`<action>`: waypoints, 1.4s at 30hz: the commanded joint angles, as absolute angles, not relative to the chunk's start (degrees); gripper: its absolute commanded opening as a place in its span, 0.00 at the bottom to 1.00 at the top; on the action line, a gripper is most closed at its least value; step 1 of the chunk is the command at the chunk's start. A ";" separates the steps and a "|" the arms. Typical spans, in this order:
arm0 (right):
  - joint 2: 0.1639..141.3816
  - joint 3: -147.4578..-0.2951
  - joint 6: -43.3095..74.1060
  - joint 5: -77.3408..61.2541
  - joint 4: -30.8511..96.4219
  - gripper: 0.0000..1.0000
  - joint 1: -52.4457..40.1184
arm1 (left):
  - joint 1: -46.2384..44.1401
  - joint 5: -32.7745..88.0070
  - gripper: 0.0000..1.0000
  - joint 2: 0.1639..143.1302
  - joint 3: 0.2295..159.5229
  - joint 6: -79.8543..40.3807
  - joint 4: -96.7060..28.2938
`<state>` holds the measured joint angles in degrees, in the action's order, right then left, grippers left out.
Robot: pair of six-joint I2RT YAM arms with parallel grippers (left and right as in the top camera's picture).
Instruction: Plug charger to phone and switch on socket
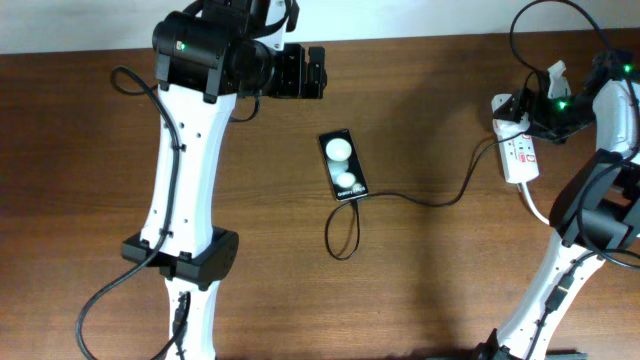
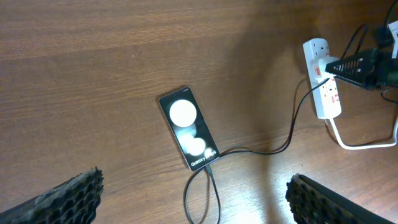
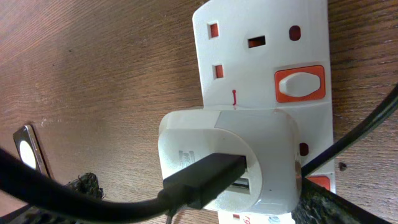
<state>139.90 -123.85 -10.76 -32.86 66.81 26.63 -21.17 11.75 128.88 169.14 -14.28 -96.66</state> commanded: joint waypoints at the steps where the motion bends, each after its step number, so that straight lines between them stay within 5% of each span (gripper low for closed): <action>1: 140.31 -122.98 -11.55 -33.17 66.85 0.99 25.76 | -21.32 11.33 0.99 128.01 169.82 -13.37 -96.71; 25: 139.79 -122.67 -9.74 -28.73 72.23 0.99 24.51 | -21.34 11.31 0.99 128.01 169.82 -13.37 -96.71; 36: 100.44 -125.67 -6.98 -20.27 90.02 0.99 25.80 | -21.32 11.31 0.99 128.01 169.82 -13.37 -96.71; 42: 97.86 -125.64 -6.98 -20.27 90.37 0.99 25.80 | -21.32 11.31 0.99 128.01 169.82 -13.37 -96.71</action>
